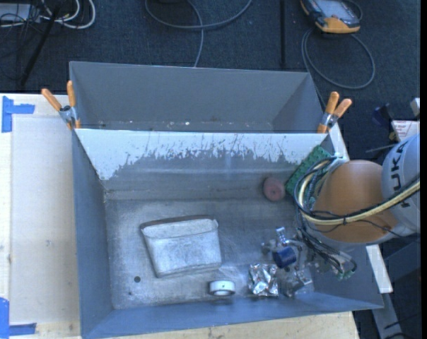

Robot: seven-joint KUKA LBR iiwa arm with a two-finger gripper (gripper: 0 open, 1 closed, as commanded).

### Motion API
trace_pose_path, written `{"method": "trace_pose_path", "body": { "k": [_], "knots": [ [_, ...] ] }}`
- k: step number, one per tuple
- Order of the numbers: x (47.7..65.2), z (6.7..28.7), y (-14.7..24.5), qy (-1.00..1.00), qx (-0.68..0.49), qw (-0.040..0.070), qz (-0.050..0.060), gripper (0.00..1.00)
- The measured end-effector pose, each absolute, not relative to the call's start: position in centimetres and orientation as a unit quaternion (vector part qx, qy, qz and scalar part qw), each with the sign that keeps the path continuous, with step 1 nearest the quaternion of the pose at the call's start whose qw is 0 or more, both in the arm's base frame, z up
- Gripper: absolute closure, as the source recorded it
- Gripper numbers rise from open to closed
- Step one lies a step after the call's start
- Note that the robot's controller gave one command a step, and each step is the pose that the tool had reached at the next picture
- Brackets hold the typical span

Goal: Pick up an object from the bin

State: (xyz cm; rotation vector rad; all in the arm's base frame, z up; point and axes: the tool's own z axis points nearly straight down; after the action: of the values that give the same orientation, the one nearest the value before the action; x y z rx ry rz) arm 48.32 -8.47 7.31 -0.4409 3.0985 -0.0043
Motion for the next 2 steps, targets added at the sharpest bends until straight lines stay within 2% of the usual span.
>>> {"method": "trace_pose_path", "body": {
  "k": [1,2],
  "knots": [
    [48.2,7.3,-8.6,0.990,-0.141,0.001,0.000,1.00],
    [48.0,28.6,-3.9,0.994,-0.106,0.005,-0.001,1.00]
  ]
}}
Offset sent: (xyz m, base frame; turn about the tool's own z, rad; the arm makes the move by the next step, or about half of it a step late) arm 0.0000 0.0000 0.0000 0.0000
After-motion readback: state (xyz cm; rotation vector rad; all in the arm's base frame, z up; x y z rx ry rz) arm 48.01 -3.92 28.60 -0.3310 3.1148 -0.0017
